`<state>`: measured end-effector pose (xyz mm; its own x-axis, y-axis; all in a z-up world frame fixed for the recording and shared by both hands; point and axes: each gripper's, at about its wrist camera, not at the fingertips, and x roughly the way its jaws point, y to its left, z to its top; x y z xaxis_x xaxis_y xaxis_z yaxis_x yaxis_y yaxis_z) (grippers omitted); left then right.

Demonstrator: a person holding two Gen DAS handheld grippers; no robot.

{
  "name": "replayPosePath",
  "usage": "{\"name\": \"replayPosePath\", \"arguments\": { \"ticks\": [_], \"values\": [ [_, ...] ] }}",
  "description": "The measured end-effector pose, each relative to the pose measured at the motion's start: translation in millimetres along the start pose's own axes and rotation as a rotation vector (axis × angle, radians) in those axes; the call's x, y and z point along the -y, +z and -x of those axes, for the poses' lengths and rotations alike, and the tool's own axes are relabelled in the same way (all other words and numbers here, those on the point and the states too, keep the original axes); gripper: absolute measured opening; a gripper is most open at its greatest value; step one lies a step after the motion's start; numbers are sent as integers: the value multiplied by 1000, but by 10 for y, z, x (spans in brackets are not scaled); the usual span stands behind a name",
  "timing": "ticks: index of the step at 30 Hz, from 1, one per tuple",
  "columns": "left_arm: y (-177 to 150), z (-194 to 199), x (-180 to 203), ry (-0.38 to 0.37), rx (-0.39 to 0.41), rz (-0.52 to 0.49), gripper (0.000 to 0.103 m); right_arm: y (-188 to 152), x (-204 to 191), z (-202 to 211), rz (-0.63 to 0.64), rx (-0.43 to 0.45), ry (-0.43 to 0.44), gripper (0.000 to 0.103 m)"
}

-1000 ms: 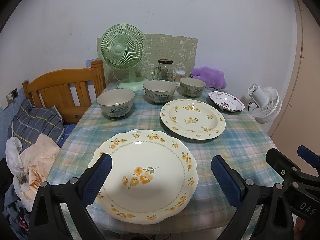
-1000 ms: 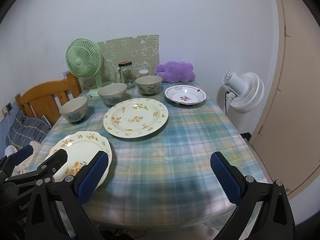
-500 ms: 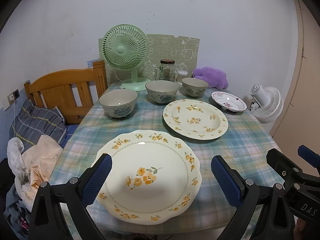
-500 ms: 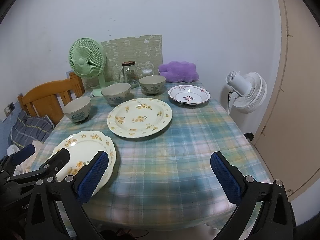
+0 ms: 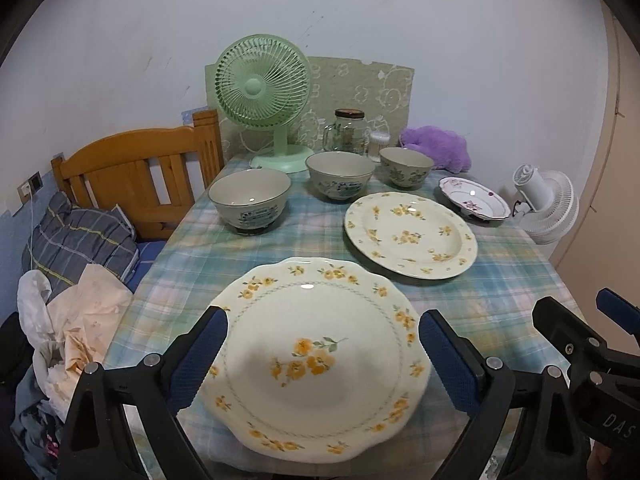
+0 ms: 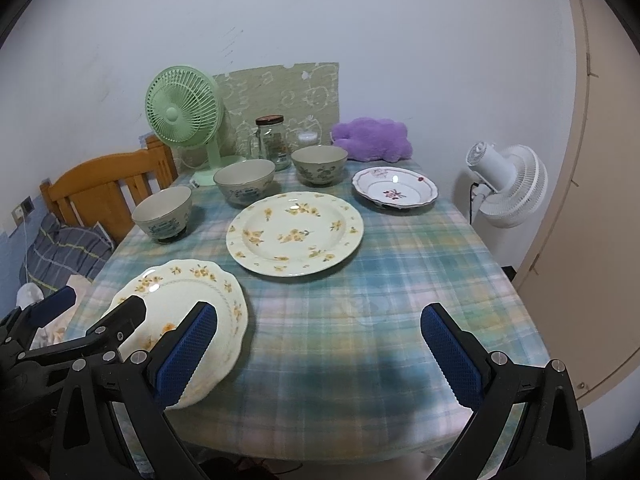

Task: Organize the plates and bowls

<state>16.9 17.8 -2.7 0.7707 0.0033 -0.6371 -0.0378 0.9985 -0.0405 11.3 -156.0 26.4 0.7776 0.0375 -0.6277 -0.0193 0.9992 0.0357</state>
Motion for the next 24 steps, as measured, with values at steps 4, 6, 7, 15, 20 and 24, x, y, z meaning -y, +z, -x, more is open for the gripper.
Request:
{"name": "replayPosePath", "arguments": {
  "ticks": [4, 6, 7, 15, 20, 24],
  "values": [
    [61, -137, -121, 0, -20, 2, 93, 63, -120, -154, 8, -19, 11, 103],
    [96, -217, -186, 0, -30, 1, 91, 96, -193, -251, 9, -32, 19, 103],
    [115, -259, -222, 2, -37, 2, 91, 114, -229, -302, 9, -39, 22, 103],
    [182, -664, -541, 15, -126, 8, 87, 205, -569, -781, 3, -125, 57, 99],
    [118, -982, -670, 16, -203, 12, 83, 126, -734, -1130, 2, -206, 65, 98],
    [16, -1189, -762, 20, -266, 19, 80, 24, -852, -1363, 12, -263, 82, 92]
  ]
}}
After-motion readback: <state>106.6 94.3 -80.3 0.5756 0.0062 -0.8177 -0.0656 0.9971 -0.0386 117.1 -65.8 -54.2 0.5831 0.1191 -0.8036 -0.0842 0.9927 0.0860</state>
